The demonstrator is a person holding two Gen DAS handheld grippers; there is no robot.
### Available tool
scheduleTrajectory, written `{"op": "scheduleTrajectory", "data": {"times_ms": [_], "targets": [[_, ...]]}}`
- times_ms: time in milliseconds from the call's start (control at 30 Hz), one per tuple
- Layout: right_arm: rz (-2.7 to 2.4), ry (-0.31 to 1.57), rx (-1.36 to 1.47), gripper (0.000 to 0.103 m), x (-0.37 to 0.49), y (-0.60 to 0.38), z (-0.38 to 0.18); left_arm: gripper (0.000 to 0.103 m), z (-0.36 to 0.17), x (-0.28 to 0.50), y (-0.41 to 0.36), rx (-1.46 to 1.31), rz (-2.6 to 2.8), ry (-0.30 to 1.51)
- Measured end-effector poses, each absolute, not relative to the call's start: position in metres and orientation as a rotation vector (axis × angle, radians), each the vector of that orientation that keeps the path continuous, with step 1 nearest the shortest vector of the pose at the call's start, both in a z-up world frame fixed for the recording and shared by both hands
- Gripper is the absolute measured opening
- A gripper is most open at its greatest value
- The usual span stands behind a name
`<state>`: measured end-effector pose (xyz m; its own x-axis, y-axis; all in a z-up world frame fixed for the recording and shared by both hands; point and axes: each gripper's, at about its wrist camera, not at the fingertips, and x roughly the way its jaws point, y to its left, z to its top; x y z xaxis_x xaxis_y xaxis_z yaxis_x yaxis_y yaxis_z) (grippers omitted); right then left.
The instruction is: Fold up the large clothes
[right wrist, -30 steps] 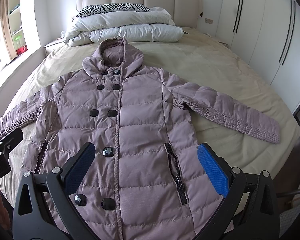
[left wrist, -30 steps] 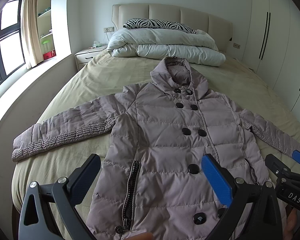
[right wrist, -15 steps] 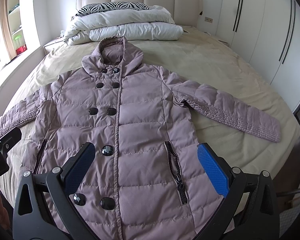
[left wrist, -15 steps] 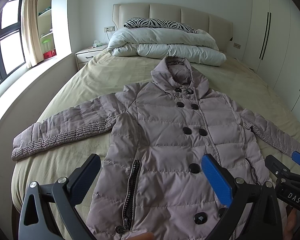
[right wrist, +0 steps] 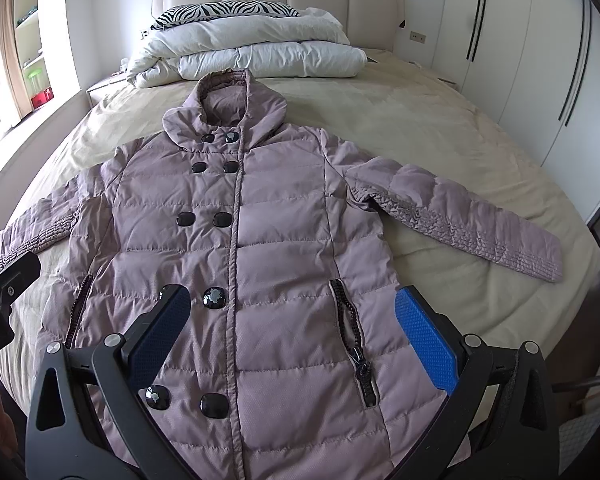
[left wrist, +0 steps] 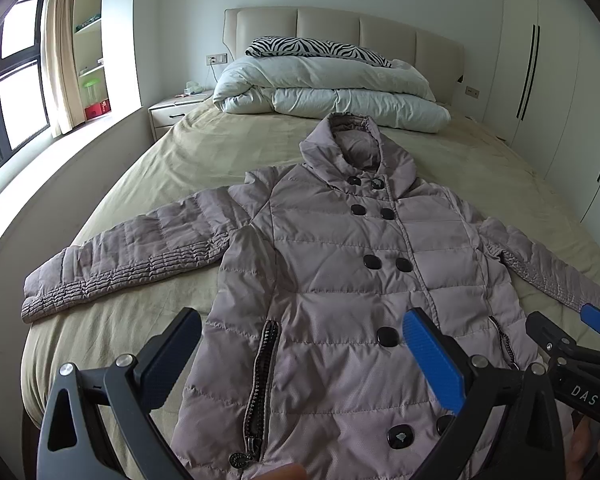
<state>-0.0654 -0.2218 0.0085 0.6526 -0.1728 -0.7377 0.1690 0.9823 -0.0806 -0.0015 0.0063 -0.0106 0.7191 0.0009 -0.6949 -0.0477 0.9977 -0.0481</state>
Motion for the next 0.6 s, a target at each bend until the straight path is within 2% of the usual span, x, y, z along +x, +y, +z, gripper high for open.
{"op": "scheduleTrajectory", "data": {"times_ms": [400, 600], "targets": [[-0.184, 0.841, 0.016, 0.103, -0.065, -0.225, 0.005, 0.103, -0.014, 0.003, 0.002, -0.059, 0.007, 0.763], [-0.107, 0.794, 0.257, 0.103, -0.078, -0.281, 0.002, 0.103, -0.034, 0.022, 0.008, -0.187, -0.116, 0.866]]}}
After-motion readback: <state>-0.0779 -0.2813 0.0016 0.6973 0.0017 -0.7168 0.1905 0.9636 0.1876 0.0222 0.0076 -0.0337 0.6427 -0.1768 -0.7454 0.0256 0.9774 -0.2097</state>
